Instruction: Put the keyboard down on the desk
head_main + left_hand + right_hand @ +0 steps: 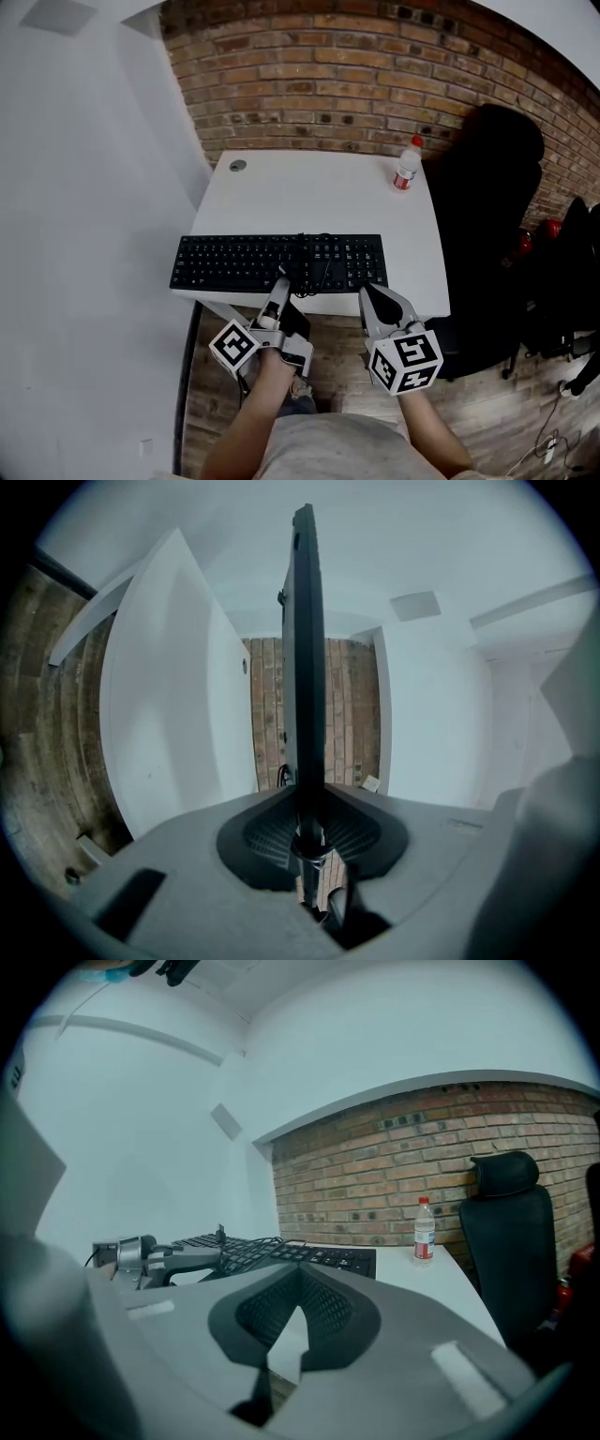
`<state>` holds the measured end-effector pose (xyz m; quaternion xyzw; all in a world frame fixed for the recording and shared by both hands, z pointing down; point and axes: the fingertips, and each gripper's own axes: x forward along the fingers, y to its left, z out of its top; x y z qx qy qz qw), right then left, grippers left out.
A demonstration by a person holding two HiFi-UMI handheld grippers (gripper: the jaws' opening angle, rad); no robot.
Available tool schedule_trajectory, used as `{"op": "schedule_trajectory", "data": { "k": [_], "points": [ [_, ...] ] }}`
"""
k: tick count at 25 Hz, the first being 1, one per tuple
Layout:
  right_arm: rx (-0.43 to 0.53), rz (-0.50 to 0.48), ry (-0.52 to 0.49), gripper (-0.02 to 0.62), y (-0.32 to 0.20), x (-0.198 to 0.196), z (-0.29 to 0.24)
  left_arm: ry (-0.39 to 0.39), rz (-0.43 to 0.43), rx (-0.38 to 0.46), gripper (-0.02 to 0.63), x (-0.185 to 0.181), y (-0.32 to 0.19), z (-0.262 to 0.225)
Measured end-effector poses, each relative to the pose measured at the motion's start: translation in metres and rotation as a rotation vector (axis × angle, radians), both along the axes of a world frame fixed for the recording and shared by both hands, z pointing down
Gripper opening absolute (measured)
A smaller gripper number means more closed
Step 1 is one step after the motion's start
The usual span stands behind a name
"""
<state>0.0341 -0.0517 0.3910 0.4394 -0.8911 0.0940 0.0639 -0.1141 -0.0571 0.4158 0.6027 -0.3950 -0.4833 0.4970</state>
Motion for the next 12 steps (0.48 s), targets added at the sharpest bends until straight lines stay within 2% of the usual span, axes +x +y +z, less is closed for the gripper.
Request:
{"op": "schedule_trajectory", "data": {
  "k": [12],
  "points": [
    [-0.023,0.089,0.029,0.005,-0.044,-0.05,-0.006,0.023,0.095,-0.025,0.072,-0.045,-0.054,0.005]
  ]
}}
